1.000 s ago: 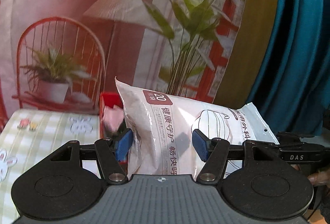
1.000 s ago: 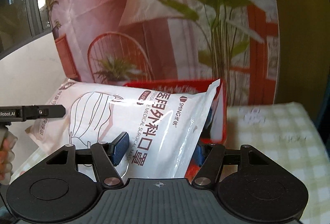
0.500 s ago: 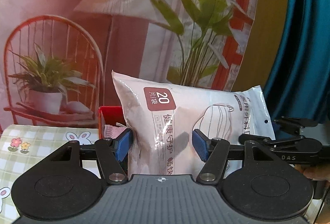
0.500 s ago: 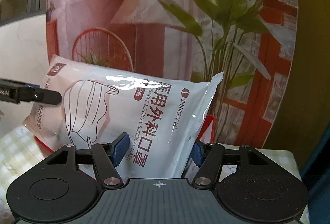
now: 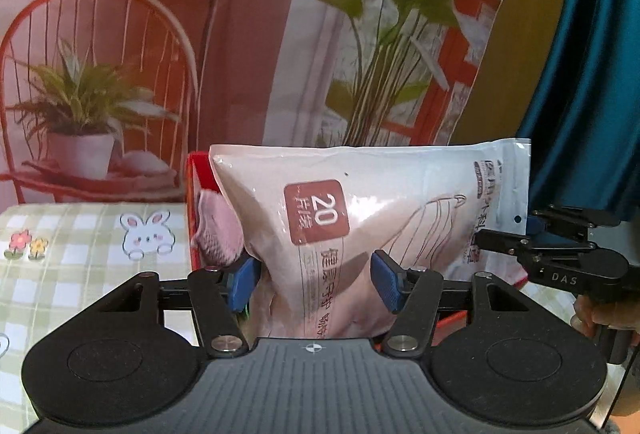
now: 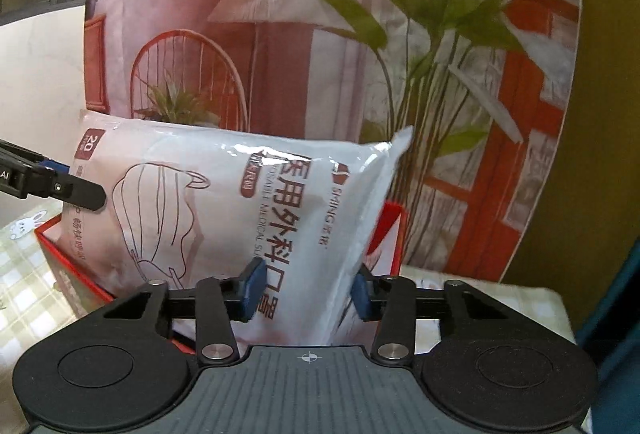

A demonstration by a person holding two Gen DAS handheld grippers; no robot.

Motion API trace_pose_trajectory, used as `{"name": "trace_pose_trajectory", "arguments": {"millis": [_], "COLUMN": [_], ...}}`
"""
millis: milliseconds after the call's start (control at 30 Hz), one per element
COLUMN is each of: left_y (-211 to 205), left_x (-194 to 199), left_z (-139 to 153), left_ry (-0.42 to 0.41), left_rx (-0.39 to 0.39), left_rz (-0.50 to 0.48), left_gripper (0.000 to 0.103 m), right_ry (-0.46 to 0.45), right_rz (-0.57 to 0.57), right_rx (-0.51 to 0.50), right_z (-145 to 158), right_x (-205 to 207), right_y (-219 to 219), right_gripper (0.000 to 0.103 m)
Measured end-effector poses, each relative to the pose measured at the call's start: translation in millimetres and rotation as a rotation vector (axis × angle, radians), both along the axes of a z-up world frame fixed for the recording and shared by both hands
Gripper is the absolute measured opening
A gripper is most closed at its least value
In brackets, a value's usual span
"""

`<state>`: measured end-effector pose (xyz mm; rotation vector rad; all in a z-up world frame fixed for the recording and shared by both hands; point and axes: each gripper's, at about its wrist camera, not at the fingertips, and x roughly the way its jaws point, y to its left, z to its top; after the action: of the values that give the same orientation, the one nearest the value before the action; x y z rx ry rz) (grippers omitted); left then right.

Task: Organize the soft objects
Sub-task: 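Lower the white mask bag into the box with both grippers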

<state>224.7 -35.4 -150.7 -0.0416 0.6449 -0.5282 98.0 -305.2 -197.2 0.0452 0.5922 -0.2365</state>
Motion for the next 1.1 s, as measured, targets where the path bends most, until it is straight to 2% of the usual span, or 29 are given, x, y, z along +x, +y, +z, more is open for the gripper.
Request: {"name": "trace_pose_trajectory", "arguments": {"millis": [67, 267, 367, 433, 567, 667, 800, 967, 1033, 1100], "left_y": [2.5, 5.6, 9.2, 13.7, 26.1, 36.3, 36.3, 18.0, 9.3, 3.8], "left_x": [-0.8, -3.0, -7.7, -11.8, -17.6, -14.9, -5.7, 3.8, 1.1, -2.5], "left_z": [-3.5, -6.3, -1.3, 5.2, 19.4, 27.7, 34.2, 30.1, 27.2, 25.8], "left_ry": [0.017, 0.036, 0.027, 0.005, -0.028, -0.039, -0.041, -0.017, -0.022, -0.040], "left_rx": [0.004, -0.015, -0.036, -0.060, -0.126, -0.197, -0.240, -0.199, -0.157, -0.121], "left_rz": [-0.001, -0.017, -0.015, -0.005, 0.019, 0.081, 0.165, 0.186, 0.162, 0.146], "left_gripper": [0.062, 0.063, 0.070, 0.076, 0.079, 0.079, 0.074, 0.048, 0.047, 0.047], "right_ry": [0.009, 0.031, 0.048, 0.056, 0.066, 0.069, 0.076, 0.083, 0.082, 0.086], "right_rz": [0.002, 0.016, 0.018, 0.016, 0.012, 0.012, 0.014, 0.017, 0.012, 0.003], "right_rx": [0.017, 0.026, 0.020, 0.020, 0.018, 0.014, 0.007, -0.003, 0.003, -0.001], "right_z": [-1.6, -1.3, -2.5, -4.1, -6.1, -6.6, -7.4, -8.0, -6.6, -3.6], "right_x": [-4.3, -15.0, -18.0, -19.6, -20.2, -20.2, -21.5, -26.3, -27.8, -29.0], "right_y": [0.0, 0.4, -0.3, -0.7, 0.6, 1.4, 2.0, 3.3, 2.6, 2.4], "right_gripper": [0.029, 0.023, 0.021, 0.020, 0.019, 0.019, 0.019, 0.019, 0.020, 0.027]}}
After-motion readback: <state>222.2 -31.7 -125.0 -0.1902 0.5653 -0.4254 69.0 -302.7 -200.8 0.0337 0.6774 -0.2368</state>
